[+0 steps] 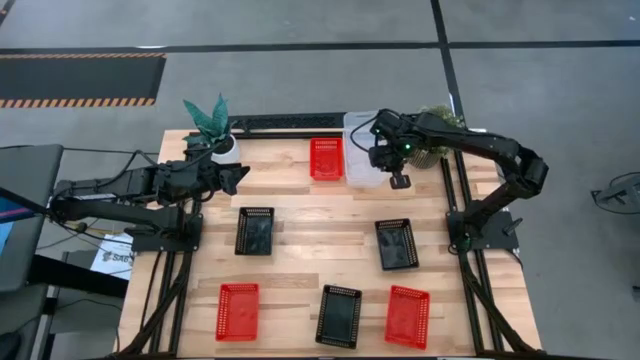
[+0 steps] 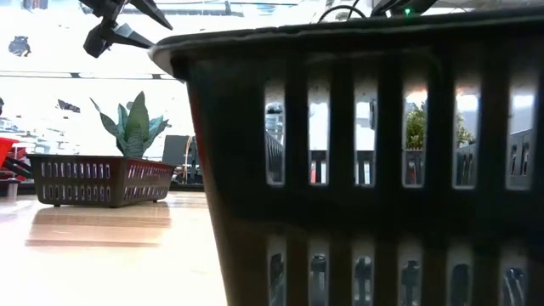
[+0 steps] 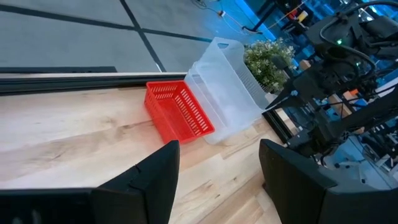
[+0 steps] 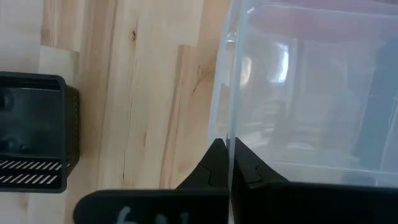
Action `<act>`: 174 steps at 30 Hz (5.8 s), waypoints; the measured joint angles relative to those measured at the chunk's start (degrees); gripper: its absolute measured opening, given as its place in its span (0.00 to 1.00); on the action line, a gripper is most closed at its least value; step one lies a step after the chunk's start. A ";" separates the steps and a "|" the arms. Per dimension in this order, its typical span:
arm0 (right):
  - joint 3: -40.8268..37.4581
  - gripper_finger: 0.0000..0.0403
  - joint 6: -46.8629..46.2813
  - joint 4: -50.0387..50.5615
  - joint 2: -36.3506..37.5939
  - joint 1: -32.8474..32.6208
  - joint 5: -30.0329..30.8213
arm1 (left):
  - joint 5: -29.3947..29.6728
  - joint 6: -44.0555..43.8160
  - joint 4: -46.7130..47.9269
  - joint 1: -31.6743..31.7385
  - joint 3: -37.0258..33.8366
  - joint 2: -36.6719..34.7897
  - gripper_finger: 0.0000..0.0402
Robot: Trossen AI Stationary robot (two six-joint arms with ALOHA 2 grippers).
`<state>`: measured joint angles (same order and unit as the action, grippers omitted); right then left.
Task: Stack baskets by color
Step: Stack the left transparent bin on the transparent bin, then adjust the right black bin, then stack the left black bin on the right black bin
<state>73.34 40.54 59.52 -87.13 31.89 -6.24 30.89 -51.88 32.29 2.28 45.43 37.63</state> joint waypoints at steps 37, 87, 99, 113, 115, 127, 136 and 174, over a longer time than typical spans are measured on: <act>0.00 0.26 -0.27 -2.76 -0.33 1.65 0.11 | -0.02 0.27 0.00 0.00 0.00 0.00 0.52; -25.94 0.58 -115.95 4.21 29.52 -32.49 12.97 | -2.80 1.11 0.00 0.02 0.00 0.00 0.52; -25.94 0.58 -122.81 0.93 21.26 -39.36 12.79 | -3.06 1.60 0.02 0.01 0.00 -0.02 0.52; -27.33 0.55 -131.45 -4.50 11.13 -47.54 10.82 | -3.06 2.29 0.20 0.02 0.00 0.00 0.52; -29.18 0.53 -132.58 -6.89 11.02 -47.70 9.92 | -3.08 2.32 0.20 0.00 0.00 -0.02 0.52; -31.53 0.36 -133.70 -11.14 13.09 -48.32 9.25 | -3.26 2.34 0.22 0.02 0.00 -0.01 0.52; -30.49 0.42 -133.45 -10.44 19.28 -48.25 13.06 | -3.28 2.75 0.22 0.00 0.00 -0.01 0.52; -26.97 0.43 -112.72 -33.37 20.79 -34.88 13.59 | -18.67 -16.31 30.55 0.00 -0.02 -0.02 0.52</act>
<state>46.37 -72.18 26.15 -66.34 -2.99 7.35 12.23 -68.18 62.84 2.28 45.41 37.60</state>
